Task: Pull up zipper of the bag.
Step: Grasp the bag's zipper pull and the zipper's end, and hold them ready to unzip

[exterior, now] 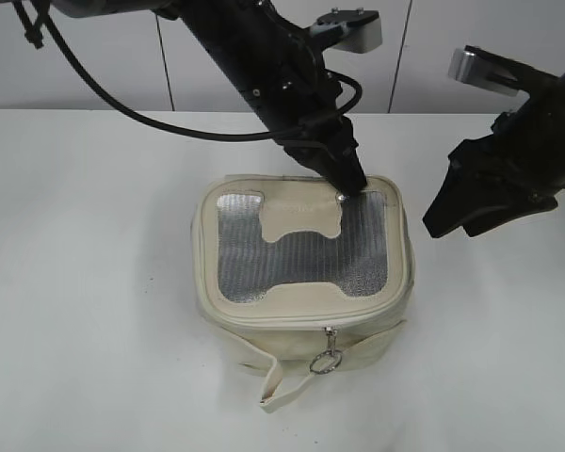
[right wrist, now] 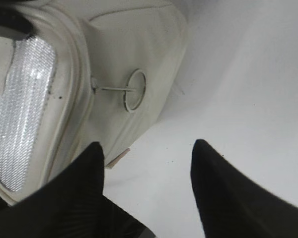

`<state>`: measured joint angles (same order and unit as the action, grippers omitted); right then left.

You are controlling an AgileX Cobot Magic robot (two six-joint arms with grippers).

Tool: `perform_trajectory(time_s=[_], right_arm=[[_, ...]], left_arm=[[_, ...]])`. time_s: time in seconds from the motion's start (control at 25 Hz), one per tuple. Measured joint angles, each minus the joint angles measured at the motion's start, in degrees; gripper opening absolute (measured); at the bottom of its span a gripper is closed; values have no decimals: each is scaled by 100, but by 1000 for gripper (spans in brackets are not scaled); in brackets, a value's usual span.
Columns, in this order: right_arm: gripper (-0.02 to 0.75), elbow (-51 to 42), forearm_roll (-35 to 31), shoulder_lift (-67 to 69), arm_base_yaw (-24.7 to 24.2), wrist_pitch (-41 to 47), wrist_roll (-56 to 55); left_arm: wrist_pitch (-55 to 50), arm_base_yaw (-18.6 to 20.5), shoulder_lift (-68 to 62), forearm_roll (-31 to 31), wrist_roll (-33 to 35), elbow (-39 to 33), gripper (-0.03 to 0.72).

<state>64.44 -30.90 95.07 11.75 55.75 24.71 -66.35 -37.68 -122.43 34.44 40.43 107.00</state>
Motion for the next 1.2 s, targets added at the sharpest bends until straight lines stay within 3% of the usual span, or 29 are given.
perform_trajectory(time_s=[0.24, 0.48, 1.2], right_arm=[[442, -338, -205, 0, 0, -301, 642], [442, -769, -937, 0, 0, -873, 1530], [431, -979, -1450, 279, 0, -1453, 2360]], left_arm=[[50, 0, 4, -106, 34, 0, 38], [103, 0, 4, -111, 110, -13, 38], [103, 0, 4, -98, 116, -17, 38]])
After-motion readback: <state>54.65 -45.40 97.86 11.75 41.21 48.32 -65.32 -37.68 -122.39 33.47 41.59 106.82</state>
